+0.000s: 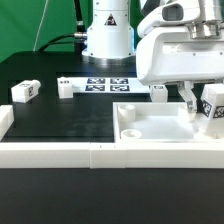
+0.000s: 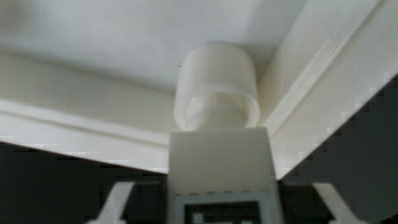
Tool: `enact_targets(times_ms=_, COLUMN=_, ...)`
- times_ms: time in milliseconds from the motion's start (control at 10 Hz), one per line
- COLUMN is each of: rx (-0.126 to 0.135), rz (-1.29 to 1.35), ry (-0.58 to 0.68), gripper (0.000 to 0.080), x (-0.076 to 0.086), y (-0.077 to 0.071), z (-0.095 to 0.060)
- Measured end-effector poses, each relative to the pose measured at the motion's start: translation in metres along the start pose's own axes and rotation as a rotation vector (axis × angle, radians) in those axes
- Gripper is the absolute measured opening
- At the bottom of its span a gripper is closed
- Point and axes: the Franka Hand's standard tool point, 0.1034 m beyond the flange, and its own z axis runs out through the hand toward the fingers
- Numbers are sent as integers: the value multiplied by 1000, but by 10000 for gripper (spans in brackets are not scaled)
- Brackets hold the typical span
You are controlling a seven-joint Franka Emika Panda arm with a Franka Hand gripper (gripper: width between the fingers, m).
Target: Assemble one leg
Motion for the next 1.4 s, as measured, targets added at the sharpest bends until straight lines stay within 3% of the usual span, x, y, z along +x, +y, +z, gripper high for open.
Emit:
enact_targets(times_ms=300, rx=-14, rz=77, ry=36, gripper=290, x=-12, y=-1, z=-1)
enact_targets(times_ms=700, rx=-20, rz=89, ry=56, gripper=290, x=-13, y=-1, z=-1)
enact_targets(times_ms=800, rx=-20, rz=89, ry=55, gripper=393, x=-13, y=-1, z=-1)
enact_targets(times_ms=900, rx=-20, rz=89, ry=55, gripper=548, x=-13, y=-1, z=-1)
enact_targets(times_ms=1000, rx=-20, rz=89, ry=55, gripper=626, x=-13, y=-1, z=-1)
enact_targets(times_ms=1400, rx=-20, rz=89, ry=55, gripper=648, x=-13, y=-1, z=-1)
